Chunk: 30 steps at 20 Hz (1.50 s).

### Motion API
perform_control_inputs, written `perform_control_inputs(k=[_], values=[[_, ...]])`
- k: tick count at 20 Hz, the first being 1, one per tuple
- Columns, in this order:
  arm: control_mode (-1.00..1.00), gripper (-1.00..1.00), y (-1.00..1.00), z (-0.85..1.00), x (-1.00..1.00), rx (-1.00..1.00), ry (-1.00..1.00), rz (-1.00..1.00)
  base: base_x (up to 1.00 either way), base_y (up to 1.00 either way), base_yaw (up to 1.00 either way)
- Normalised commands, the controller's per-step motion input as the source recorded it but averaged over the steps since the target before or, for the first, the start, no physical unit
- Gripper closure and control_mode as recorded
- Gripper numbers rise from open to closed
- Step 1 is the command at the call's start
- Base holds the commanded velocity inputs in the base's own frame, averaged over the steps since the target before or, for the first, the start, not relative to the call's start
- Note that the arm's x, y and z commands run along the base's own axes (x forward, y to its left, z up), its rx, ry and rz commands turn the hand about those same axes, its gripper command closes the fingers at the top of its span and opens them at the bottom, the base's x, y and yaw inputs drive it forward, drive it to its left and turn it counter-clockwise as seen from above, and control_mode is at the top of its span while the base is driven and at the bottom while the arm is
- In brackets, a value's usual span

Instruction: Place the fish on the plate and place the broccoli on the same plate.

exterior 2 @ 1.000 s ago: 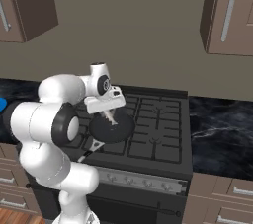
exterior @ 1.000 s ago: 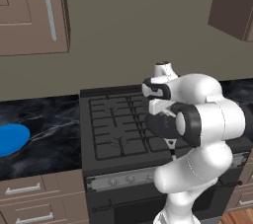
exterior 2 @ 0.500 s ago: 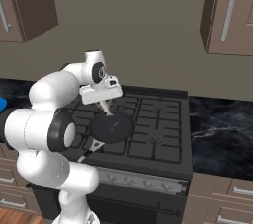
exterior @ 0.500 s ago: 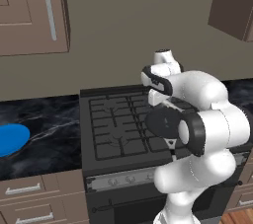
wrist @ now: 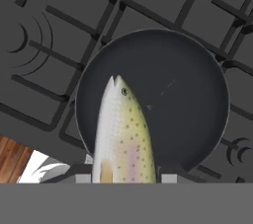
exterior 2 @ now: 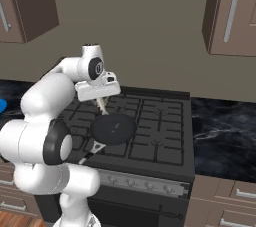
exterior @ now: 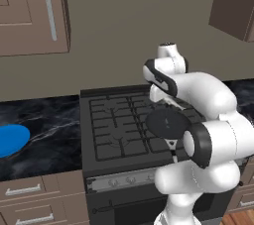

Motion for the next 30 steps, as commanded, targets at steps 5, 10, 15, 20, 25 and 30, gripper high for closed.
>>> perform_control_inputs(k=[5,10,15,20,25,30], values=[[-1.0,1.0,0.02,0.11,-0.1,0.04,0.0,0.0,0.0,0.0,0.0],[-1.0,1.0,0.0,0.0,0.0,0.0,0.0,0.0,0.0,0.0,0.0],[-1.0,1.0,0.0,0.0,0.0,0.0,0.0,0.0,0.0,0.0,0.0],[1.0,1.0,0.0,0.0,-0.02,0.0,0.0,0.0,-0.24,0.03,0.0],[1.0,1.0,0.0,0.0,0.0,0.0,0.0,0.0,-0.54,0.14,0.0],[1.0,1.0,0.0,0.0,0.0,0.0,0.0,0.0,-0.22,0.46,0.0]])
